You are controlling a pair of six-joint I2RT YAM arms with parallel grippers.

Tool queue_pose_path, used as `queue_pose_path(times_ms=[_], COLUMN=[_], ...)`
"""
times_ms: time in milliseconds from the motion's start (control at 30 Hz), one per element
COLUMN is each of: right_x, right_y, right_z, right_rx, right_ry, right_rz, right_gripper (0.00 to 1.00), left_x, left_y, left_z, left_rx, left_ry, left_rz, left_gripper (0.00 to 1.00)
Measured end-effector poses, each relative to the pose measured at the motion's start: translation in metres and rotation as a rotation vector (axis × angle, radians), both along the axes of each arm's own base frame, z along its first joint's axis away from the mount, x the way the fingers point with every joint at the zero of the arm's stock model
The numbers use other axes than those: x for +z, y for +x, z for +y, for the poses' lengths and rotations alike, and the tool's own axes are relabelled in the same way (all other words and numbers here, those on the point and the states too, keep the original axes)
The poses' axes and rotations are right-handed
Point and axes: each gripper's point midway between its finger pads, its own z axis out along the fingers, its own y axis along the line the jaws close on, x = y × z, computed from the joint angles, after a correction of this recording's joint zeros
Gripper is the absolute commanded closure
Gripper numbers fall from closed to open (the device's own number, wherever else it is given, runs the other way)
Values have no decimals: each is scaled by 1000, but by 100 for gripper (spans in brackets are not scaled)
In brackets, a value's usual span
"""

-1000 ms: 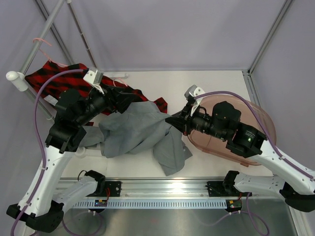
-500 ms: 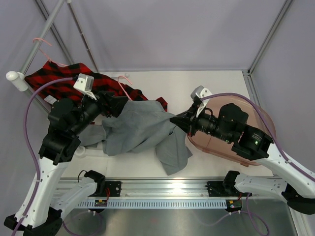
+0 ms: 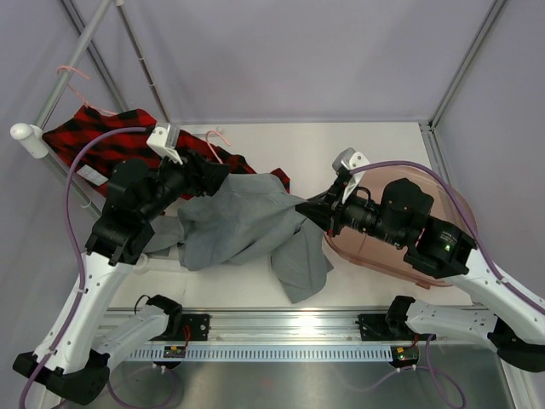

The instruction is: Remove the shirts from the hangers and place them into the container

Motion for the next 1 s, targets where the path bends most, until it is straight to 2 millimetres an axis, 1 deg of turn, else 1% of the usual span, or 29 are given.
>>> queue_pose_path(times_ms=[100, 133, 167, 200, 267, 333, 400, 500, 533, 567, 600, 633, 667, 700, 800, 900, 933, 1000], right_x=[-4, -5, -5, -5, -7, -7, -8, -7, -6, -7, -6, -6, -5, -5, -5, -9, -8, -8], right_y=[0, 0, -1, -1, 0, 0, 0, -1, -1, -2, -1, 0, 2, 2, -4, -14, -17, -19], right_z=[-1, -1, -1, -1, -1, -1, -1, -2, -2, -3, -4, -6, -9, -12, -30, -47, -52, -53], right_rx=[-1, -1, 0, 1, 0, -1, 0, 0, 0, -1, -8, -15, -34, -47, -73, -82, -80, -76], right_ry=[-14, -17, -19, -19, -25, -26, -30, -26, -25, -27, -28, -34, -36, -36, -19, 5, 15, 27], right_rz=[9, 11, 12, 12, 15, 14, 15, 12, 12, 15, 18, 12, 10, 8, -2, -17, -21, -24], right_gripper=[100, 100, 100, 100, 100, 100, 100, 100, 62, 26, 12, 9, 2, 0, 1, 1, 1, 2], left_x=[-3, -3, -1, 0, 3, 4, 6, 6, 7, 7, 7, 5, 5, 5, 11, 29, 35, 42], left_y=[2, 3, 3, 2, 1, 1, 1, 0, 0, -1, 0, -1, -1, 0, 2, 3, 2, 1], left_z=[-5, -7, -8, -12, -15, -17, -18, -20, -20, -20, -20, -20, -19, -19, -17, -17, -17, -17], left_rx=[-15, -22, -25, -41, -60, -66, -70, -76, -78, -78, -77, -76, -75, -72, -69, -71, -72, -74], left_ry=[-9, -14, -25, -36, -44, -56, -66, -76, -81, -84, -82, -76, -71, -63, -33, -31, -34, -37], left_rz=[16, 15, 16, 16, 11, 14, 19, 26, 28, 30, 31, 34, 37, 42, 39, 13, 1, -15], left_gripper=[55, 66, 74, 80, 81, 86, 99, 100, 100, 100, 100, 100, 100, 100, 100, 100, 100, 100])
